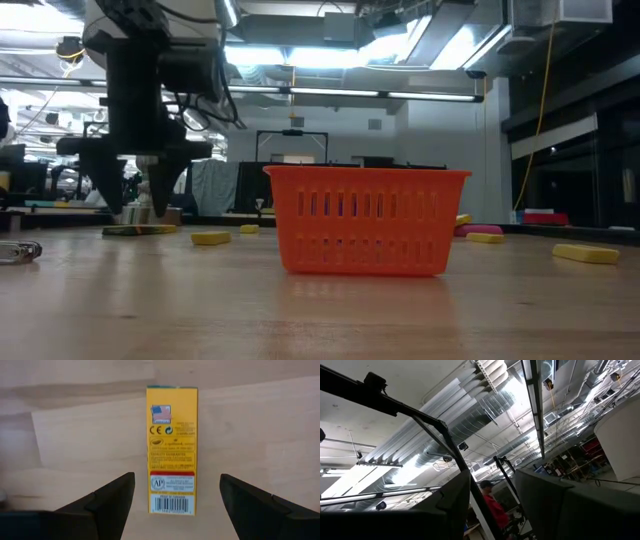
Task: Pick & Place School Supplies
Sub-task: Put the yellow crayon box into the blue bin
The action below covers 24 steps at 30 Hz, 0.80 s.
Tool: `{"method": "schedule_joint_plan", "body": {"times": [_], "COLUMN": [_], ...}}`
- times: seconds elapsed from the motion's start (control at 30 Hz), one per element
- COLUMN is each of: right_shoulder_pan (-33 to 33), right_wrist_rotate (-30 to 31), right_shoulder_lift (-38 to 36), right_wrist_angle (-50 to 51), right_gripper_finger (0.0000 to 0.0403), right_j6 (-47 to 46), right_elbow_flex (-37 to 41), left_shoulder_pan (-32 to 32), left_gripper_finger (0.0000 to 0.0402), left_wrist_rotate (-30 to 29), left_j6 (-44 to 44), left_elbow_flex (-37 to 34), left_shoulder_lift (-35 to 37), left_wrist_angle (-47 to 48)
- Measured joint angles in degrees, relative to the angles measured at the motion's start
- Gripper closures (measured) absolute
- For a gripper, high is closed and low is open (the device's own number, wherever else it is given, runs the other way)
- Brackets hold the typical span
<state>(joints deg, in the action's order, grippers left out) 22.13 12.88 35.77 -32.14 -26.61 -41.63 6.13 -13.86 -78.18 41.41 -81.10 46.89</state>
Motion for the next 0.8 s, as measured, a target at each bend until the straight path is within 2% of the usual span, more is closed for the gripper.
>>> {"method": "schedule_joint_plan", "body": {"times": [0.4,0.57,0.8], "right_shoulder_pan": [0.0,0.0,0.0], "right_wrist_rotate": [-0.5,-1.8,-1.9], "right_shoulder_lift": [0.0,0.0,0.0], "right_wrist_angle": [-0.2,-1.0,-1.3], "right_gripper_finger": [0.0240,0.0240,0.0241], "right_j6": [1.5,1.8,2.0], "right_elbow_flex": [0.0,0.0,0.0], "left_shoulder_pan": [4.3,4.9,4.4], "left_gripper_finger": [0.0111,0.0111,0.0112], "left_wrist_rotate": [1.0,3.6,4.4], "left_j6": [5.9,8.0,7.0], "left_elbow_flex": [0.0,0.0,0.1], "left_shoulder_lift": [-0.1,-3.3,-6.4], "left_wrist_angle": [-1.4,-2.4,-3.7]}}
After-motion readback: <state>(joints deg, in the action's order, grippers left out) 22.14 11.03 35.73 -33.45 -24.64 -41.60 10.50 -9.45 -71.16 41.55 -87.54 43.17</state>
